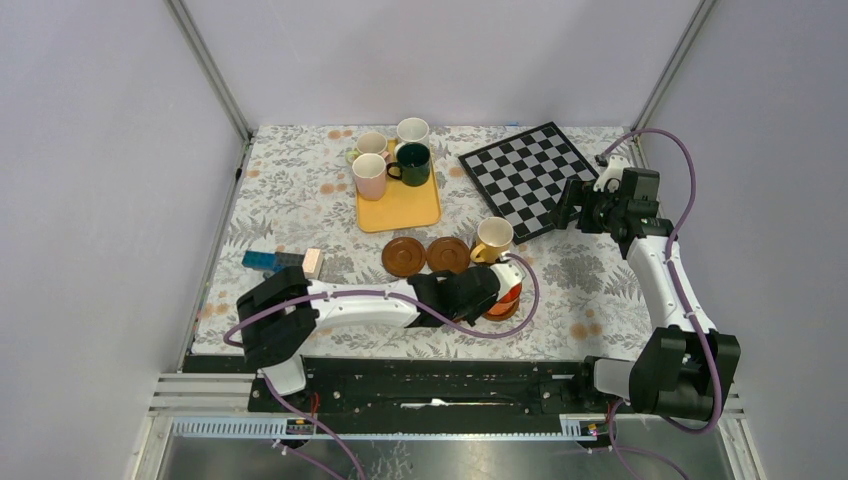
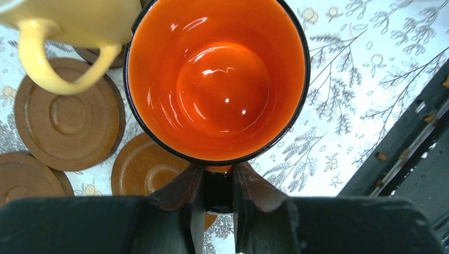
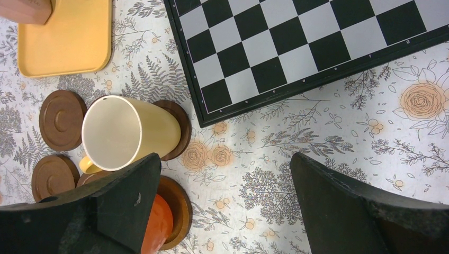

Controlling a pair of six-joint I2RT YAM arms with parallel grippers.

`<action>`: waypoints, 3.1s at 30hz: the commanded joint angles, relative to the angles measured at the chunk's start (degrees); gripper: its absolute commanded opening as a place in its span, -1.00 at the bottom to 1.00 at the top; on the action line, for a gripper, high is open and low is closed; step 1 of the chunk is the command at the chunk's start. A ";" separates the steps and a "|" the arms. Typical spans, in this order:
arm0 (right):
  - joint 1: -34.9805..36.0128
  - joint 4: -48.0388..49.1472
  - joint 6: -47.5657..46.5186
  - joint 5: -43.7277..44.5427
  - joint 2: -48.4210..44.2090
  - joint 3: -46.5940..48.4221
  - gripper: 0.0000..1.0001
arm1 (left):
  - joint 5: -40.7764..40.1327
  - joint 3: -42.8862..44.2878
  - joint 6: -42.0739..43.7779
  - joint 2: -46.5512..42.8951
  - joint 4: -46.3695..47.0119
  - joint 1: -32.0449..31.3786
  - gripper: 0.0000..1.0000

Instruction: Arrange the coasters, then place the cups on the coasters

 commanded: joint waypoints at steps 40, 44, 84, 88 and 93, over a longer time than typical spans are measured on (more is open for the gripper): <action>-0.20 1.45 -3.00 -1.10 -1.06 0.78 0.99 | 8.86 3.62 3.66 -7.26 -10.28 0.63 0.97; -0.21 1.08 -4.05 -1.98 -1.58 0.94 0.99 | 12.29 7.93 10.87 -11.48 -16.55 0.65 0.97; -0.20 -2.20 -7.84 -10.12 -0.20 2.55 0.99 | 39.44 43.70 28.27 16.17 -22.44 66.69 0.87; -0.20 -1.91 -7.94 -10.07 0.21 2.39 0.99 | 43.20 46.87 27.85 18.93 -22.75 67.80 0.79; -0.20 -1.41 -7.90 -10.22 0.86 1.94 0.99 | 48.83 47.03 30.17 18.26 -21.82 66.03 0.58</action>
